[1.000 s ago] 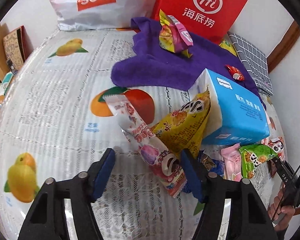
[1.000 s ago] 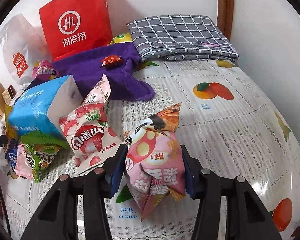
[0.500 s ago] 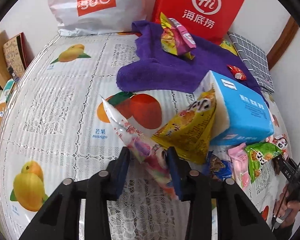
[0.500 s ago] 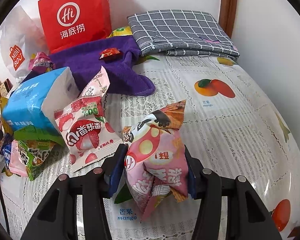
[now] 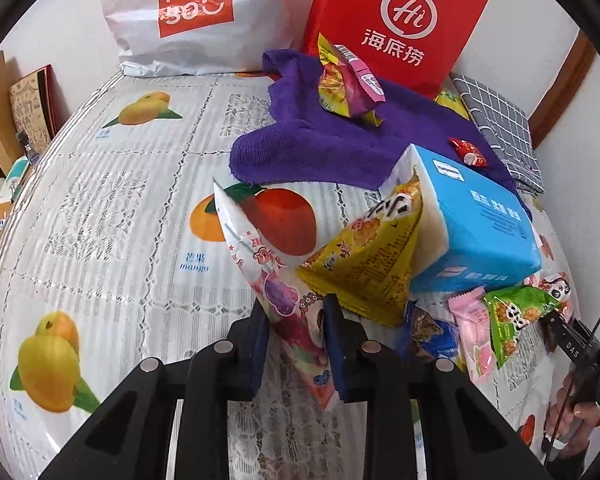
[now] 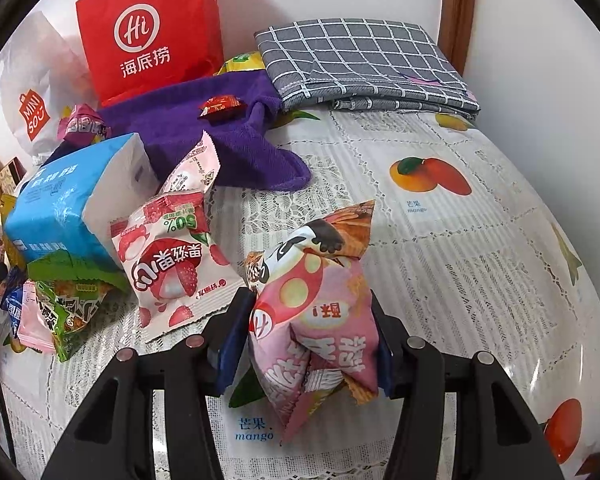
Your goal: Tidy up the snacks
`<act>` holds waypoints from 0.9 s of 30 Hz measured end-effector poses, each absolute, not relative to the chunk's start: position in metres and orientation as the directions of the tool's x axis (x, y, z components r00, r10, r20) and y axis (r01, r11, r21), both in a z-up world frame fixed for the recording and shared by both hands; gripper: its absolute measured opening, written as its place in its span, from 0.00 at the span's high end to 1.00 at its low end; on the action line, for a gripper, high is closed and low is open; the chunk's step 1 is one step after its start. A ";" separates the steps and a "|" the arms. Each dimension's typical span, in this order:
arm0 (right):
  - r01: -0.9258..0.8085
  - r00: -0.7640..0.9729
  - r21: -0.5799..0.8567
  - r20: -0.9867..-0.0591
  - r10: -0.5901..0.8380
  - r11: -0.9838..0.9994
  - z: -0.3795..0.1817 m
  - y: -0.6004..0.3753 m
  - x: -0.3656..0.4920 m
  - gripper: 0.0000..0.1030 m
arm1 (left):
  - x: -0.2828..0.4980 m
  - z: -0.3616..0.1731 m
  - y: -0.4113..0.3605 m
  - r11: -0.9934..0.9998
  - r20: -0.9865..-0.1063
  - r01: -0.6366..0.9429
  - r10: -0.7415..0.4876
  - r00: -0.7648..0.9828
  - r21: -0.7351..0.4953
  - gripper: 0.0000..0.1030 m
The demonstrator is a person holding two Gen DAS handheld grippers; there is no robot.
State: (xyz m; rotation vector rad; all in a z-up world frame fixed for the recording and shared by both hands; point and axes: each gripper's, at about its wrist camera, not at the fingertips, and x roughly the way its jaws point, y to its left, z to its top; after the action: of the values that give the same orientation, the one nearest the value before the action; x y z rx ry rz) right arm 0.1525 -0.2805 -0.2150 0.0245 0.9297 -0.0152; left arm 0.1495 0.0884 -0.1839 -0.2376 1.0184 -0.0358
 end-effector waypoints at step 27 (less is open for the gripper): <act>-0.079 0.721 0.048 -0.687 0.090 0.996 -0.111 -0.259 0.123 0.54 | 0.125 -0.114 0.050 0.973 -0.783 -0.011 -0.177 0.596 -0.228 0.77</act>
State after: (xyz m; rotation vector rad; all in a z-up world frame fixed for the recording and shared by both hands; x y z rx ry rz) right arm 0.1232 -0.2591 -0.1114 0.0157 0.7592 0.0935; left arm 0.1246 0.0502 -0.1141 -0.2188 0.9287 -0.0970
